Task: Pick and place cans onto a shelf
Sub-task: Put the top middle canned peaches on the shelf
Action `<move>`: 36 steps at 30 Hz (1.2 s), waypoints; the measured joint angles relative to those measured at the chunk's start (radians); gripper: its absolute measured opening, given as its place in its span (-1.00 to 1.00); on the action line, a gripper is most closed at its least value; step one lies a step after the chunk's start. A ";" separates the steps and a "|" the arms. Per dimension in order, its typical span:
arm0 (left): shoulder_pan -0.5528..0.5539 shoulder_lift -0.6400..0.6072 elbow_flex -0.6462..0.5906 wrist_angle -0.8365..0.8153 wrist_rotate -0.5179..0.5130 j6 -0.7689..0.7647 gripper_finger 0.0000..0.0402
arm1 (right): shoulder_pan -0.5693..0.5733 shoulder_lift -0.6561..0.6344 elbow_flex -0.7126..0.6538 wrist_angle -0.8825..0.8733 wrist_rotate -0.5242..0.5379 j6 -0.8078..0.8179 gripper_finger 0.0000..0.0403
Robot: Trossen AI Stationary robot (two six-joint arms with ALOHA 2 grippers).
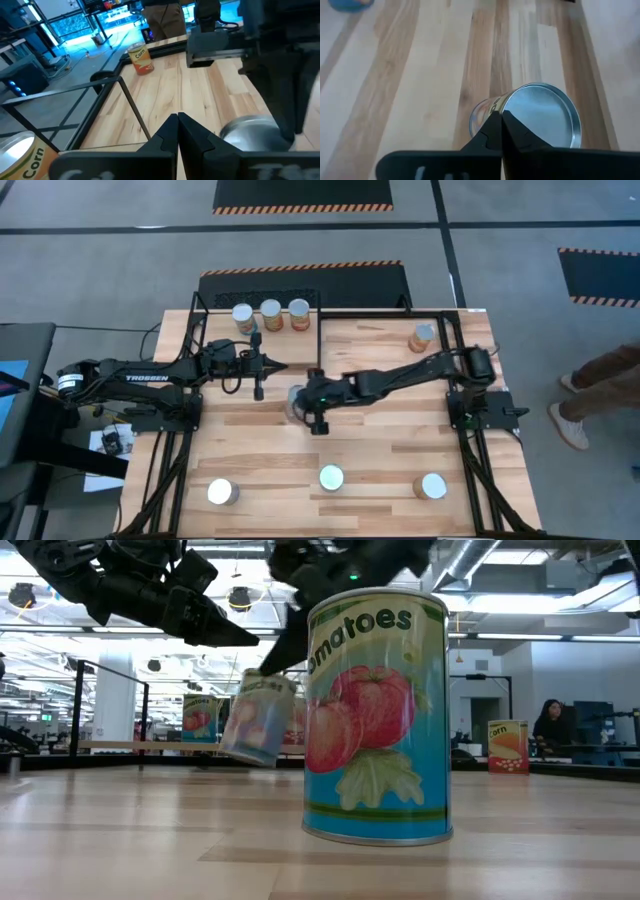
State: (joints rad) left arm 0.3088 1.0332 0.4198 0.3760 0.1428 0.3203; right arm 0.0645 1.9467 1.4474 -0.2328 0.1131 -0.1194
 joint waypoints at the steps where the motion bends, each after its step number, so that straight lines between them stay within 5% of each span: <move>1: 0.000 0.000 0.000 0.000 0.000 0.005 -1.00 | -0.004 0.023 0.032 -0.018 -0.001 -0.010 -0.95; 9: 0.000 0.000 0.000 -0.008 0.000 0.024 -1.00 | -0.031 0.120 0.175 -0.099 0.001 -0.046 -0.94; 23: 0.000 0.000 0.000 -0.013 0.000 0.008 -1.00 | -0.022 0.082 0.178 -0.130 0.012 -0.114 -0.38; 31: -0.001 0.000 0.000 -0.026 0.004 -0.010 -1.00 | 0.008 -0.048 0.123 -0.255 0.084 -0.152 -0.76; 36: -0.008 0.000 0.000 -0.029 0.010 -0.009 -1.00 | 0.007 -0.149 -0.090 -0.091 0.072 -0.139 -0.94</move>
State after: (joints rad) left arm 0.3007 1.0332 0.4202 0.3471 0.1527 0.3111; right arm 0.0716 1.7982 1.3572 -0.3237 0.1855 -0.2583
